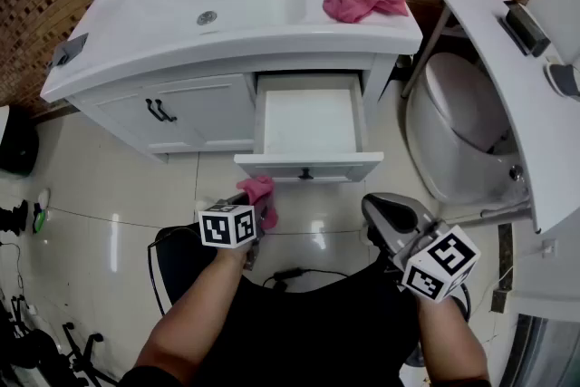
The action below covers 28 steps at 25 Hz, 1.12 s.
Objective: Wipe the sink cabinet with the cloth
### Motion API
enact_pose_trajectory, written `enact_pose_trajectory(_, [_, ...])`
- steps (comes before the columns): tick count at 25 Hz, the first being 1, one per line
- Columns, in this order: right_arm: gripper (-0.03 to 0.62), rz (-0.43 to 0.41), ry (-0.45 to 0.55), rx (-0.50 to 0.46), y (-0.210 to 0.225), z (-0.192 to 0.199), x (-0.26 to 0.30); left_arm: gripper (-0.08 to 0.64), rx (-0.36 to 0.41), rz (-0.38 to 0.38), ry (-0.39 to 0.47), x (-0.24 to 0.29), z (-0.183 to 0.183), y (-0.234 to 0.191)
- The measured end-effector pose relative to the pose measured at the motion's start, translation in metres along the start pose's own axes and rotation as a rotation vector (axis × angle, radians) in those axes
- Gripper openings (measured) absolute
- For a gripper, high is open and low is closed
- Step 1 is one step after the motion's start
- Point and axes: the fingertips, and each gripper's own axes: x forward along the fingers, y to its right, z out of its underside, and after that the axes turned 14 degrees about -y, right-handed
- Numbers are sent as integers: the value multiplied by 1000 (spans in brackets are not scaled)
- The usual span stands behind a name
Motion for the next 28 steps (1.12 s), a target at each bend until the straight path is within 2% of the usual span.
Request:
enact_pose_trajectory(4, [6, -13, -15, -1, 12, 9, 4, 107, 23, -33, 9, 13, -2, -3])
enact_pose_trajectory(9, [6, -28, -29, -9, 13, 15, 7, 107, 28, -37, -3, 27, -1, 0])
enact_pose_trajectory(21, [6, -7, -43, 20, 24, 29, -6, 106, 92, 34, -35, 67, -1, 52])
enact_pose_trajectory(28, [6, 1, -44, 35, 26, 34, -13, 106, 64, 81, -23, 82, -4, 73])
